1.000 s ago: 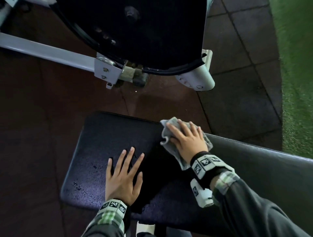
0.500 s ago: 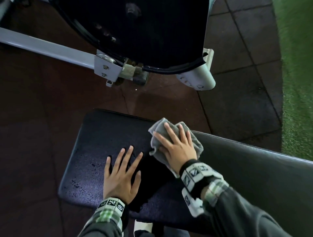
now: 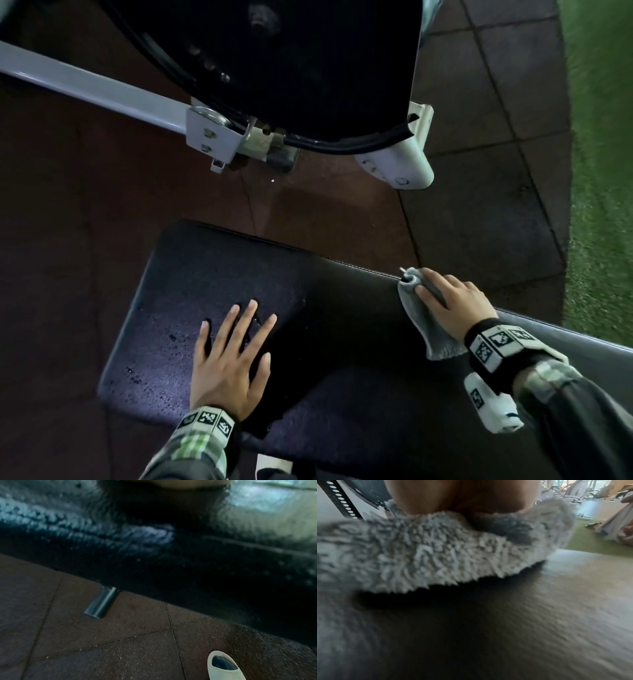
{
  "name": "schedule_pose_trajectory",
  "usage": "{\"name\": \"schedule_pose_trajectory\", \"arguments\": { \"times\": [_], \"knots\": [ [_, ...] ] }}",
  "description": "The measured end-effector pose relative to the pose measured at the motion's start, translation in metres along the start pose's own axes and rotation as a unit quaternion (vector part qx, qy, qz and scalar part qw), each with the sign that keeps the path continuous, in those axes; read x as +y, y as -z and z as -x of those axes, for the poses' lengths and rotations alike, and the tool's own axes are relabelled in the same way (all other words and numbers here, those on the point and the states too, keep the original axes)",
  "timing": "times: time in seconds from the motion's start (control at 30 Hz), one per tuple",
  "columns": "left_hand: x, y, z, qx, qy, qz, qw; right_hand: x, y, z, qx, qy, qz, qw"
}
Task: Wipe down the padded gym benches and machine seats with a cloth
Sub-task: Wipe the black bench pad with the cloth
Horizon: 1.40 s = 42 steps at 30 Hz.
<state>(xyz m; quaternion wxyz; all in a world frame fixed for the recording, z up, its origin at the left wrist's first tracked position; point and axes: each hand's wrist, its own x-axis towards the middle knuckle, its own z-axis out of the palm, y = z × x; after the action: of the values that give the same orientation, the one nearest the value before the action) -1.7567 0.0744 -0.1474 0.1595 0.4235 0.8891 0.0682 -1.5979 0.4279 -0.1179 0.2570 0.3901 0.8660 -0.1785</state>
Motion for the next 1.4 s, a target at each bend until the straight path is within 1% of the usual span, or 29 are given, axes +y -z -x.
{"name": "schedule_pose_trajectory", "arguments": {
  "times": [0.07,0.1,0.2,0.27,0.33,0.4,0.47,0.57,0.63,0.7,0.8,0.97,1.0,1.07,1.13,1.17,1.2,1.27,1.33,1.4],
  "knots": [
    [-0.001,0.0,-0.001,0.004,0.0,-0.004,1.0,-0.02,0.002,-0.006,-0.001,0.011,0.016,1.0],
    [0.0,-0.001,0.0,0.004,-0.002,-0.006,1.0,-0.035,0.002,-0.009,-0.003,0.031,0.02,0.999],
    [0.0,0.0,0.0,0.009,-0.004,-0.008,1.0,-0.09,-0.001,-0.018,0.008,0.138,0.022,0.99],
    [-0.001,0.0,-0.001,0.006,-0.005,-0.013,1.0,-0.112,-0.003,-0.023,0.007,0.174,0.014,0.985],
    [-0.001,-0.001,-0.001,0.008,-0.004,-0.01,1.0,-0.111,-0.007,-0.025,0.016,0.194,0.001,0.981],
    [-0.002,-0.001,0.0,0.007,-0.009,-0.009,1.0,-0.092,-0.01,-0.022,0.038,0.208,-0.007,0.977],
    [-0.002,0.0,-0.001,0.005,-0.01,-0.006,1.0,-0.064,-0.011,-0.015,0.044,0.193,-0.016,0.98],
    [-0.002,0.001,0.0,-0.004,-0.005,0.001,1.0,-0.021,-0.01,-0.005,0.037,0.147,-0.022,0.988],
    [-0.002,0.002,-0.001,-0.004,-0.005,0.008,1.0,-0.013,-0.003,0.001,0.018,0.111,-0.023,0.993],
    [-0.002,0.001,-0.001,-0.002,-0.006,0.009,1.0,-0.025,0.0,0.001,0.001,0.085,0.004,0.996],
    [-0.004,0.0,0.0,0.001,-0.014,0.017,1.0,-0.067,0.001,-0.005,0.017,0.083,0.037,0.996],
    [-0.009,0.003,-0.001,0.032,-0.025,0.055,0.998,-0.148,-0.008,-0.023,0.033,0.17,0.031,0.984],
    [-0.012,0.005,0.001,0.036,-0.011,0.058,0.998,-0.156,-0.009,-0.026,0.03,0.179,0.023,0.983],
    [-0.025,0.011,0.003,0.046,0.059,0.052,0.996,-0.156,-0.012,-0.028,0.025,0.187,-0.001,0.982],
    [-0.043,0.015,0.007,0.051,0.143,0.044,0.987,-0.141,-0.013,-0.023,0.051,0.209,-0.02,0.976],
    [-0.052,0.017,0.01,0.048,0.17,0.037,0.984,-0.13,-0.014,-0.017,0.068,0.223,-0.023,0.972],
    [-0.059,0.017,0.012,0.043,0.181,0.03,0.982,-0.118,-0.015,-0.012,0.082,0.23,-0.026,0.969],
    [-0.067,0.016,0.015,0.034,0.17,0.019,0.985,-0.093,-0.016,-0.002,0.1,0.225,-0.025,0.969],
    [-0.067,0.014,0.015,0.039,0.16,0.012,0.986,-0.077,-0.016,0.006,0.1,0.19,-0.034,0.976],
    [-0.065,0.013,0.014,0.049,0.165,0.01,0.985,-0.072,-0.016,0.006,0.096,0.158,-0.04,0.982]
  ]
}}
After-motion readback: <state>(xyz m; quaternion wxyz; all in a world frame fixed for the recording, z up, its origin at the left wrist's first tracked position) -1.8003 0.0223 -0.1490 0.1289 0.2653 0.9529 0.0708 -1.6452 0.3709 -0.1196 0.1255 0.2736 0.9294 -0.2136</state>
